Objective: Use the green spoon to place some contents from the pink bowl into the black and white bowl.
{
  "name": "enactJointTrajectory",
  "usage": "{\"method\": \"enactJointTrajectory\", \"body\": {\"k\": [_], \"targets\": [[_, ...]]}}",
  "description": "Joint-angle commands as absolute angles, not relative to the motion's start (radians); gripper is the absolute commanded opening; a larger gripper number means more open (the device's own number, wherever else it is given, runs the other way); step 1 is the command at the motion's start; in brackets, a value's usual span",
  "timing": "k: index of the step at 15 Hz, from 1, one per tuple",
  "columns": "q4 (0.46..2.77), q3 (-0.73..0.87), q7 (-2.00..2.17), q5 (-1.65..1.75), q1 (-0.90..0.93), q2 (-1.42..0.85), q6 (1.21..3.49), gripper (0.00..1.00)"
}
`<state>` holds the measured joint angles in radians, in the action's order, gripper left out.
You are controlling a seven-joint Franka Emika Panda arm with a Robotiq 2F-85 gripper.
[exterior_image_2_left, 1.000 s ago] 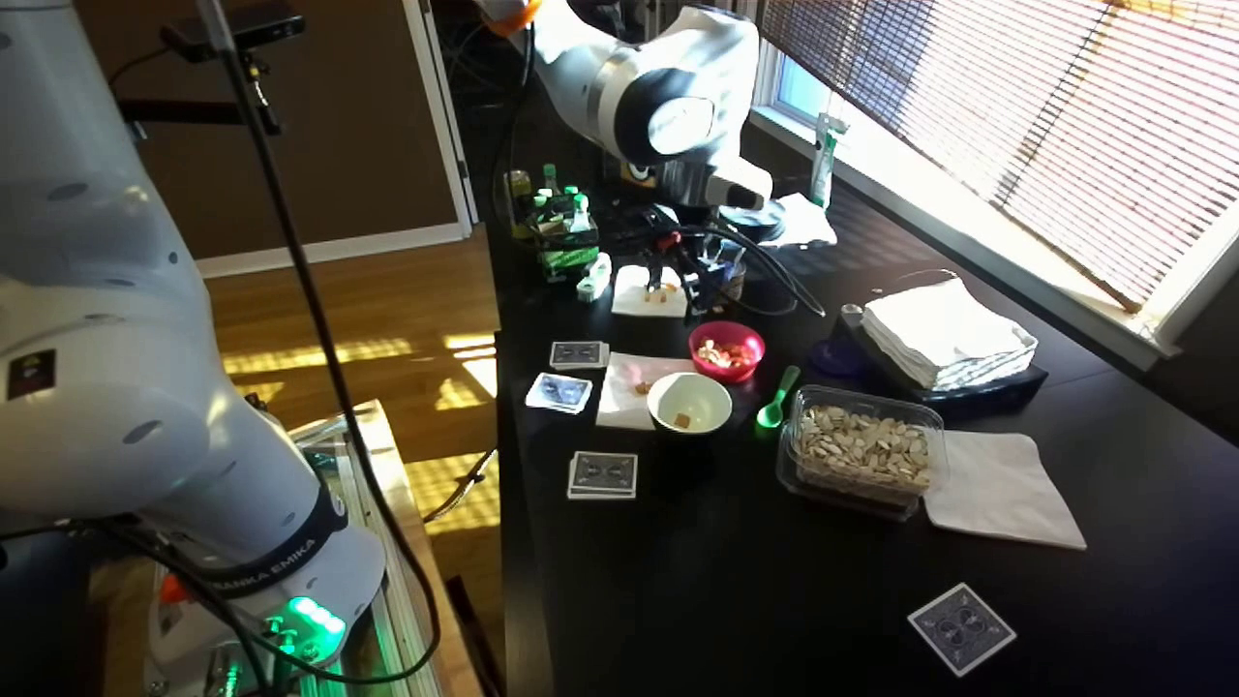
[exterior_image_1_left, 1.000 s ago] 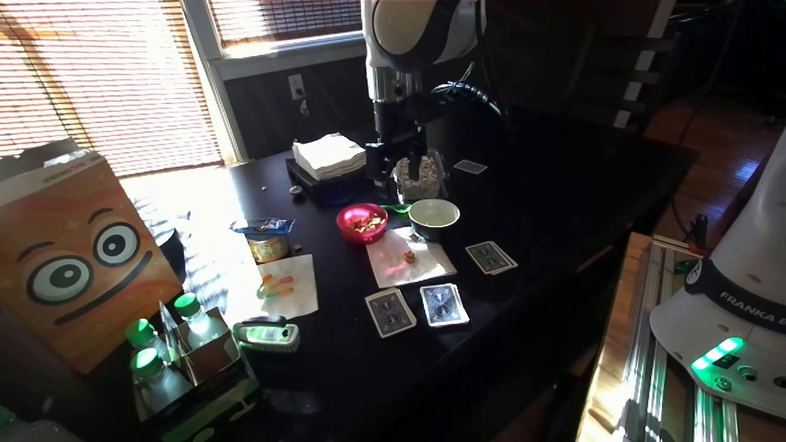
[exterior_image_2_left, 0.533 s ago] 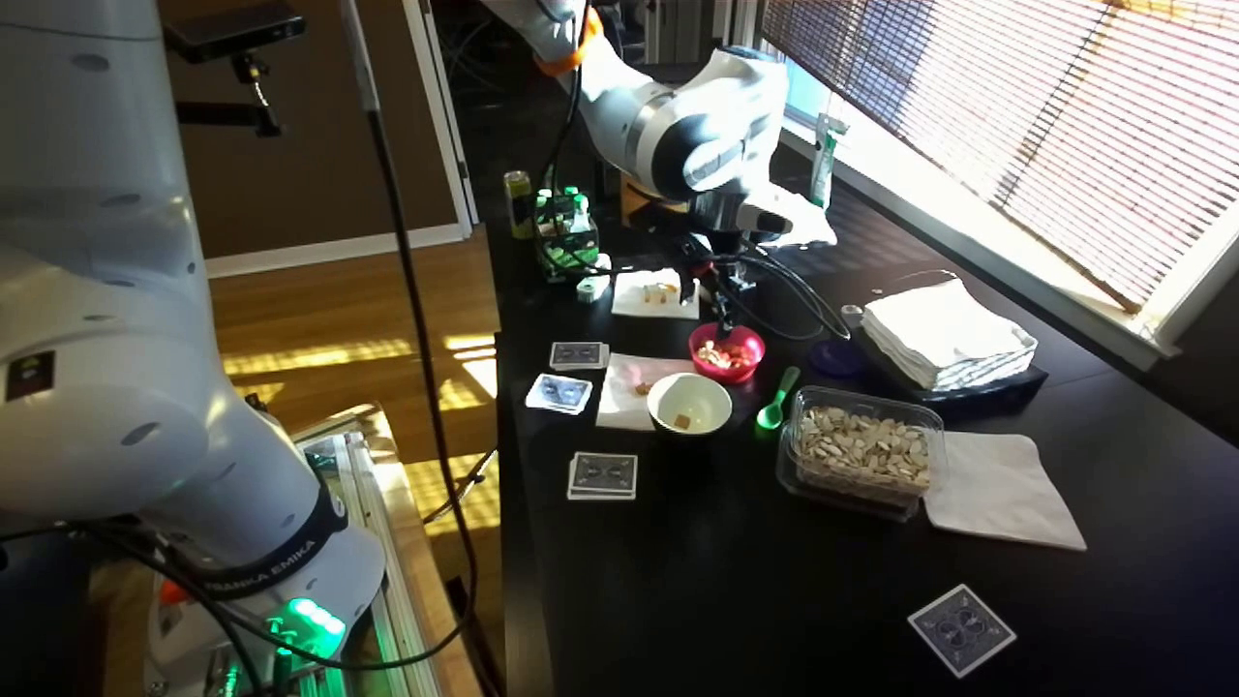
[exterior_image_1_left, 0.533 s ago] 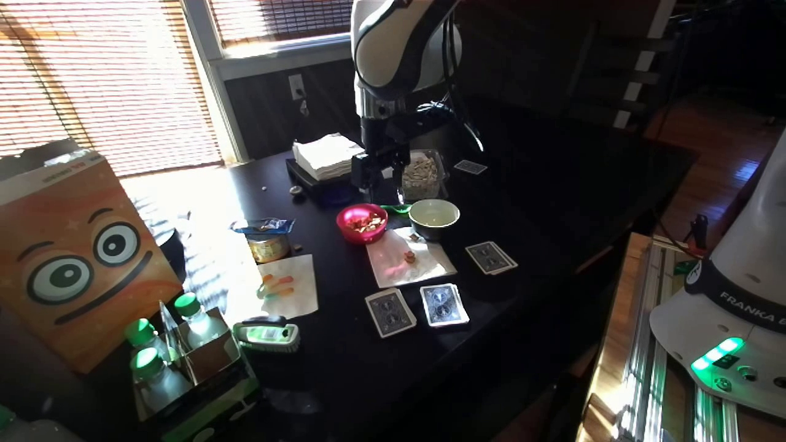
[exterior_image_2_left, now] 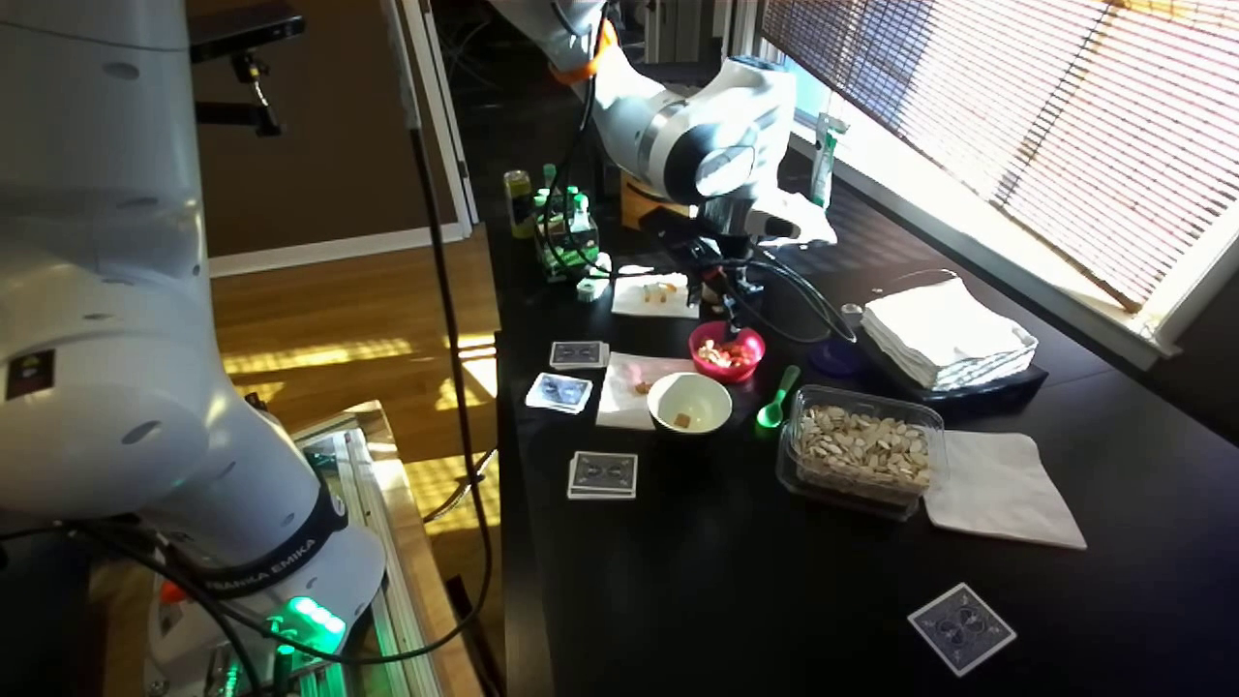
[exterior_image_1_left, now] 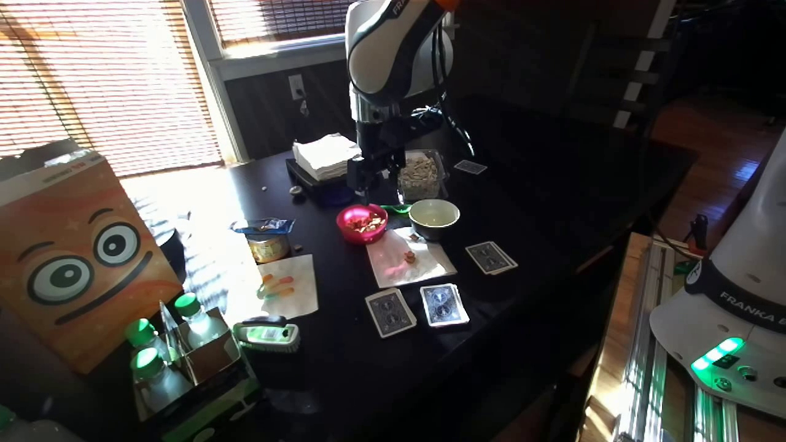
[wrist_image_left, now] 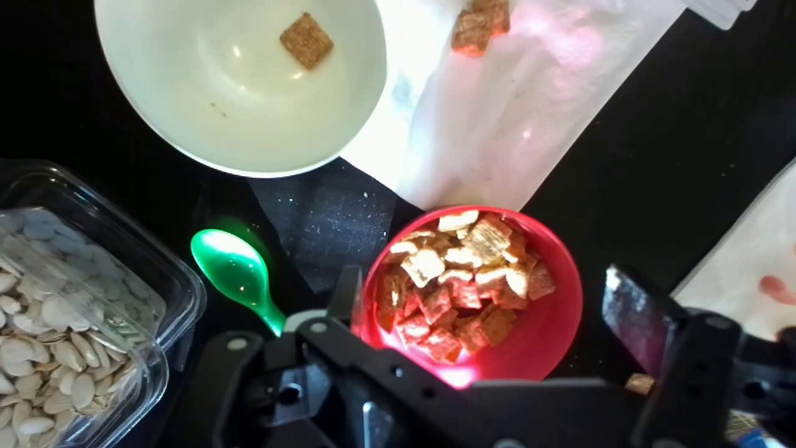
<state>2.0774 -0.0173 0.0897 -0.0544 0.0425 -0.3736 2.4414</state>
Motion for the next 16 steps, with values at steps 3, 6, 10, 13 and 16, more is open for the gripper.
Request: {"method": "enactJointTrajectory", "body": {"k": [3,6,10,13,16], "targets": [[2.07,0.005,0.089,-0.023,0.041,-0.408,2.497,1.0],[2.057,0.019,0.094,-0.011,0.043,-0.435,2.517,1.0],[2.042,0.023,0.087,-0.013,0.038,-0.463,2.54,1.0],[2.017,0.027,0.09,-0.011,0.041,-0.487,2.56,1.0],[1.99,0.041,0.098,0.015,0.052,-0.513,2.584,1.0]]}}
